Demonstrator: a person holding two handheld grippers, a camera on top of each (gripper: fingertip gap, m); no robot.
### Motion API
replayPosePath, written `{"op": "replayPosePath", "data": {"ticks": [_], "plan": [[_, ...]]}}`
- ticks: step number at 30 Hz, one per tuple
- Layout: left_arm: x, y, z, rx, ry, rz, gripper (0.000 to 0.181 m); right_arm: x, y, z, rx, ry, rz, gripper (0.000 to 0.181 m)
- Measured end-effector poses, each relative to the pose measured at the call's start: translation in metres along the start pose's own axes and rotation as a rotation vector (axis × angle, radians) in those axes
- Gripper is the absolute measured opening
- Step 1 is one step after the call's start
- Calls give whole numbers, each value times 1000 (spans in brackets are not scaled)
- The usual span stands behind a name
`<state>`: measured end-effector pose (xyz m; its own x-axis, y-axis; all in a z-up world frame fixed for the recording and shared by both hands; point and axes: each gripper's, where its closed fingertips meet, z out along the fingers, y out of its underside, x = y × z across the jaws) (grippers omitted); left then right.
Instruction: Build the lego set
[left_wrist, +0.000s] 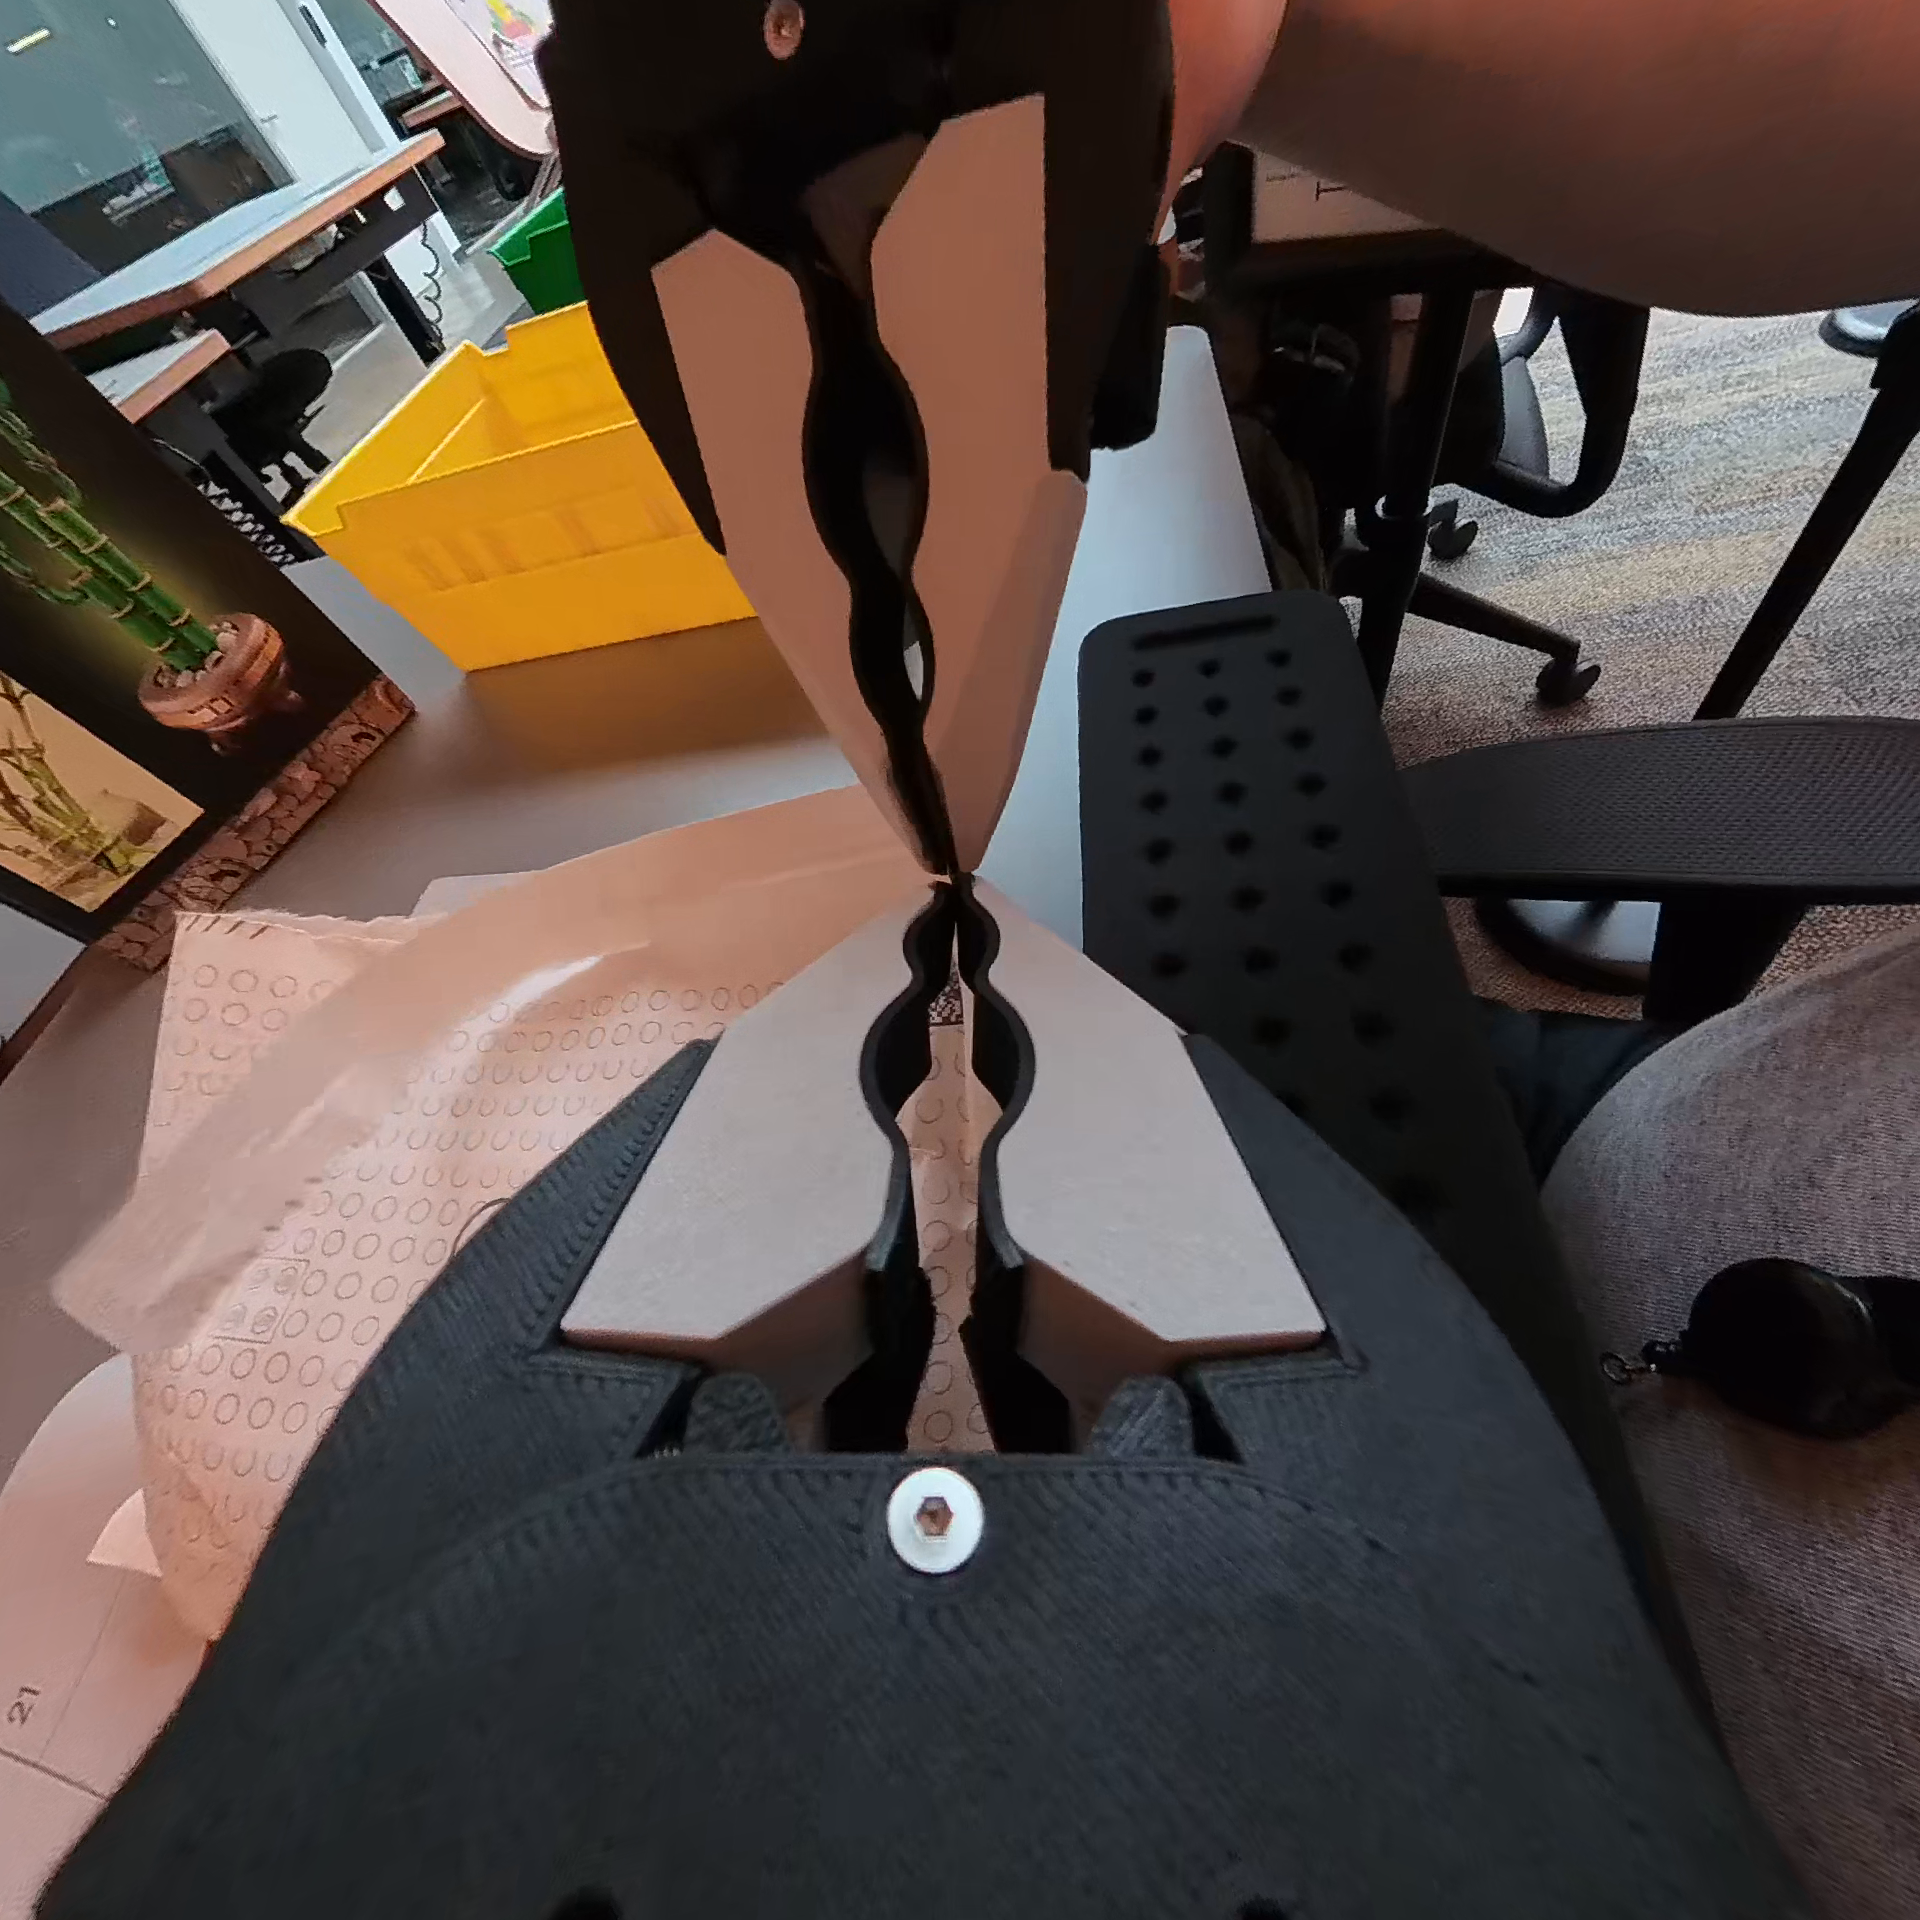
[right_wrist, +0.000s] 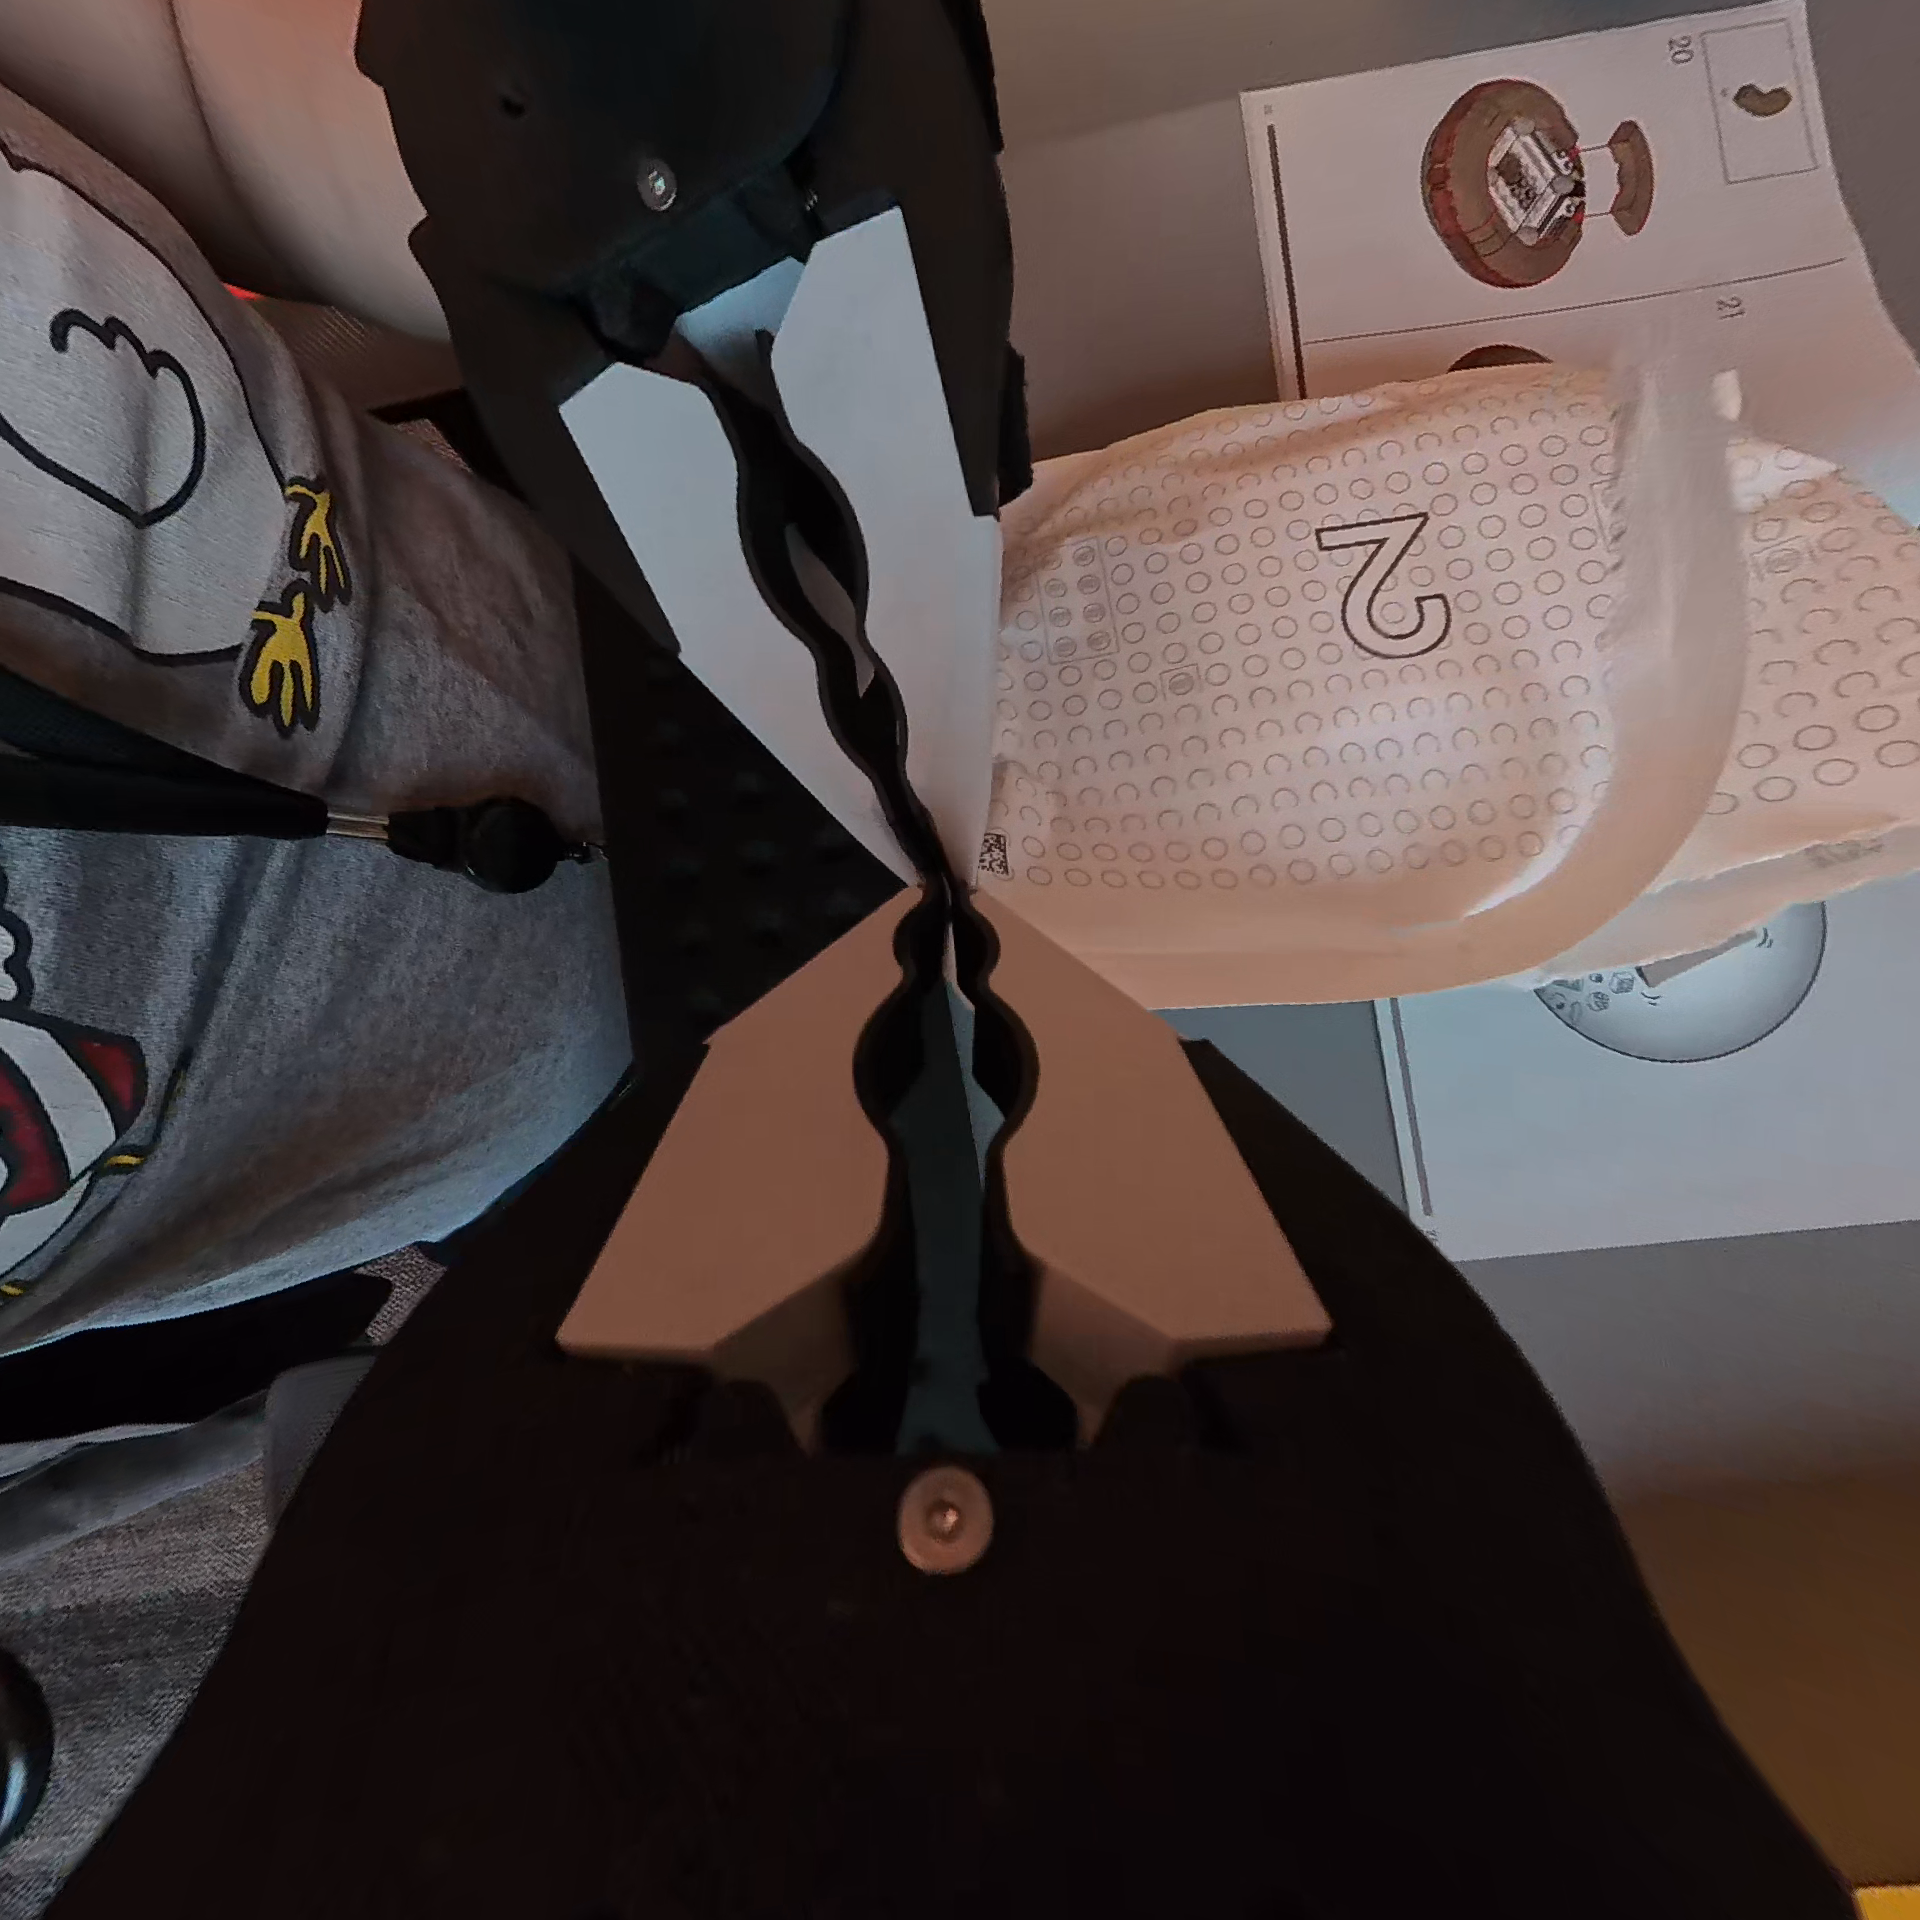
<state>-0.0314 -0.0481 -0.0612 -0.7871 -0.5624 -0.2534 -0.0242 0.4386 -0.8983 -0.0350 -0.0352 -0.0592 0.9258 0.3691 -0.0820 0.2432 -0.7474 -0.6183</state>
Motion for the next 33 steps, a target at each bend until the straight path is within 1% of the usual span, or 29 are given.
{"op": "replayPosePath", "data": {"ticks": [3, 5, 9, 13, 19, 21, 33], "plan": [[-1, -1, -2, 6, -2, -3, 0, 0, -2, 0, 13, 2, 2, 0], [-3, -3, -4, 20, -8, -9, 0, 1, -6, -2, 44, -6, 35, 0], [-6, -5, -7, 43, -40, -2, 0, 2, -11, -3, 155, -40, 158, 0], [-9, -9, -11, 63, -132, 80, 0, 4, -16, -6, 300, -95, 318, 0], [-8, -10, -13, 66, -200, 169, 0, 2, -18, -6, 428, -191, 491, 0], [-8, -9, -14, 66, -216, 189, 0, 3, -18, -5, 439, -190, 501, 0], [-8, -8, -13, 63, -241, 249, 0, 3, -17, -3, 470, -320, 587, 0]]}}
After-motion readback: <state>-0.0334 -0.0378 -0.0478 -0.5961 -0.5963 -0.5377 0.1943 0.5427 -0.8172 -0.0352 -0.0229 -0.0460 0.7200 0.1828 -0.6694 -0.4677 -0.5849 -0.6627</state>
